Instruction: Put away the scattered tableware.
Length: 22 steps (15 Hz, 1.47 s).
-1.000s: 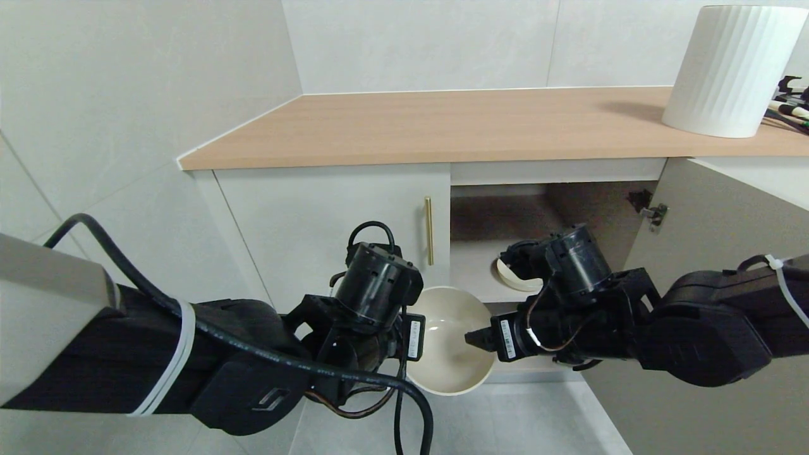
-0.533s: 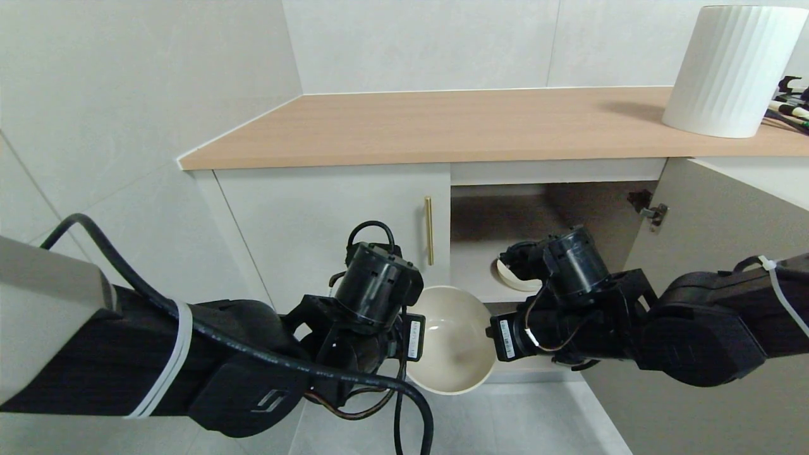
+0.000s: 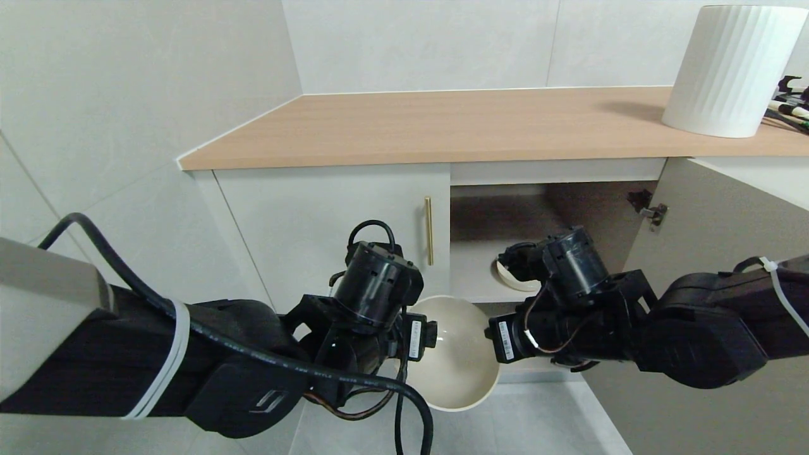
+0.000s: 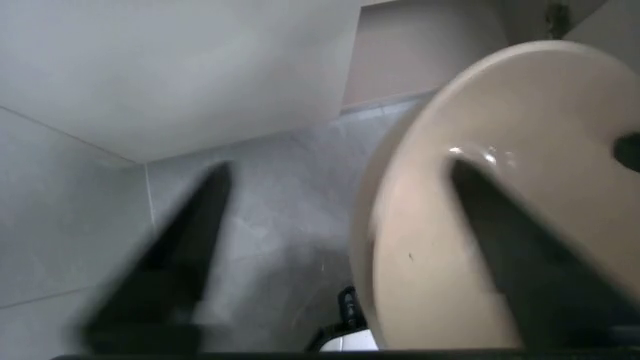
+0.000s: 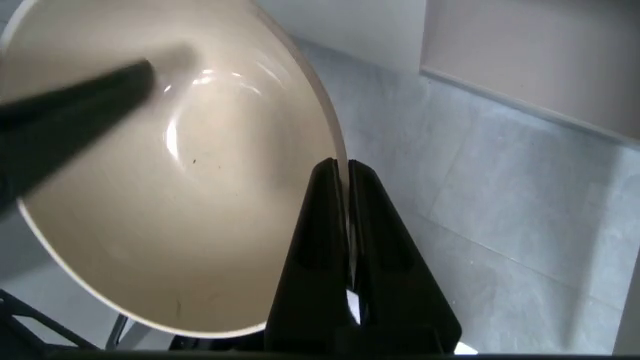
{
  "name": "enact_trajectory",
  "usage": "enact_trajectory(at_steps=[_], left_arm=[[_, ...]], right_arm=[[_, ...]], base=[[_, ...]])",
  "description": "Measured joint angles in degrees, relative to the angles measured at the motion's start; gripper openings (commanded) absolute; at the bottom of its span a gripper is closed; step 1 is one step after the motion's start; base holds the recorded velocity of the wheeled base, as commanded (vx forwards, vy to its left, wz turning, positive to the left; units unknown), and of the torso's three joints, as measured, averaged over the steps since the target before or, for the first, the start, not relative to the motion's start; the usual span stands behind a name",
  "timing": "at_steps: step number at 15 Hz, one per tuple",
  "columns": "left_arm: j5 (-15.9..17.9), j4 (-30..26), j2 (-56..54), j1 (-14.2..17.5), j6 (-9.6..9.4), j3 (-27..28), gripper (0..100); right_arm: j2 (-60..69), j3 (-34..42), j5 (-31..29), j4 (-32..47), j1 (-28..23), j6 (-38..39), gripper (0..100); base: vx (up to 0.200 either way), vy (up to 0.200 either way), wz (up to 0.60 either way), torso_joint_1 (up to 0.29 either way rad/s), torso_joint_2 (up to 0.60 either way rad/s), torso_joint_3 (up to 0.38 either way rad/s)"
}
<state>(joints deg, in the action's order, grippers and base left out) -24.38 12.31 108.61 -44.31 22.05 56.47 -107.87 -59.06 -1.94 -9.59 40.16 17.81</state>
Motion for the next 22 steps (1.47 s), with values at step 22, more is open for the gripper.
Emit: enact_trajectory(at_steps=[22], left_arm=[[-0.13, -1.4, -5.69, 0.09, -2.07, -1.37, 100]], right_arm=[[-7.56, -8.05, -0.57, -0.72, -16.98, 3.62, 0]], base=[[0.036, 0.0, 0.0, 0.0, 0.0, 0.001]])
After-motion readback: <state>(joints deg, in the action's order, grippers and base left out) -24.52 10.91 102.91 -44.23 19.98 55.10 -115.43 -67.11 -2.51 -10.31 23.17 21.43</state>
